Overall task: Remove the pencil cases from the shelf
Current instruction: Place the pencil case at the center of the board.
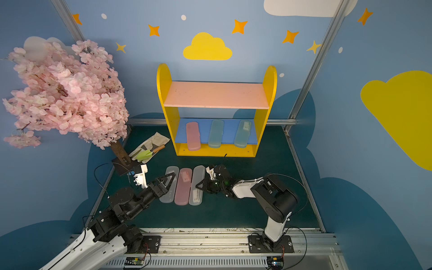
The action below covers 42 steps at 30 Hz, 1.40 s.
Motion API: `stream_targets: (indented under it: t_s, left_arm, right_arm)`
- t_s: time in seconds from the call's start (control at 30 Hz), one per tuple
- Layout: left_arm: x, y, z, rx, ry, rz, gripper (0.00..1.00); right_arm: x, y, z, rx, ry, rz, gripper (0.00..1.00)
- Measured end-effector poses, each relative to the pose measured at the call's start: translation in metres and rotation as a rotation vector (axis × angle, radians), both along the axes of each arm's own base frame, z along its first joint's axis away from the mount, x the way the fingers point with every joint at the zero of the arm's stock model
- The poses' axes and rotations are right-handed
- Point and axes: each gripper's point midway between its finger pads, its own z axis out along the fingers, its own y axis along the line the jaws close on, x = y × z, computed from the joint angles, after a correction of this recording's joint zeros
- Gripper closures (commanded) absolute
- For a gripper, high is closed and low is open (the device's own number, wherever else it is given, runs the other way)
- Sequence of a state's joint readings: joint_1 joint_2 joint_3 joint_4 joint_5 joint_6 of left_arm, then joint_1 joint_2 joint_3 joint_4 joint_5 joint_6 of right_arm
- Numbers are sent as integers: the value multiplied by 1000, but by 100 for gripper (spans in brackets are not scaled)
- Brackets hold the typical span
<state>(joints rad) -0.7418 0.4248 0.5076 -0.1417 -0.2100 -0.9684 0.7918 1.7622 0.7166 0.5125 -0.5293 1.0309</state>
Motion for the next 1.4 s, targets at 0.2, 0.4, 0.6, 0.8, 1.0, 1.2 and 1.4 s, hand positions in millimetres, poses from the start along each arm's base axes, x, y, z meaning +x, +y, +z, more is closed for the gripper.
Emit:
stream_targets:
  t_s: [0.2, 0.4, 0.6, 0.8, 1.0, 1.2, 1.4]
  left_arm:
    - [-1, 3, -8, 7, 12, 10, 0]
    - [-2, 5, -11, 10, 19, 14, 0]
    - [-2, 5, -11, 12, 21, 17, 0]
    - [-2, 5, -11, 8, 23, 18, 0]
    - [-2, 5, -11, 3, 27, 19, 0]
    - [-1, 4, -13, 4, 35, 19, 0]
    - [1, 3, -17, 15, 49, 20, 0]
  right_arm:
    - [-1, 0, -10, -9, 28, 5, 88]
    - [-2, 1, -16, -10, 46, 12, 84]
    - [0, 0, -16, -7, 51, 9, 56]
    - [0, -3, -19, -24, 52, 7, 40]
    - [1, -8, -18, -71, 34, 10, 34]
    - [2, -17, -14, -133, 6, 7, 33]
    - [-2, -23, -21, -176, 9, 16, 31]
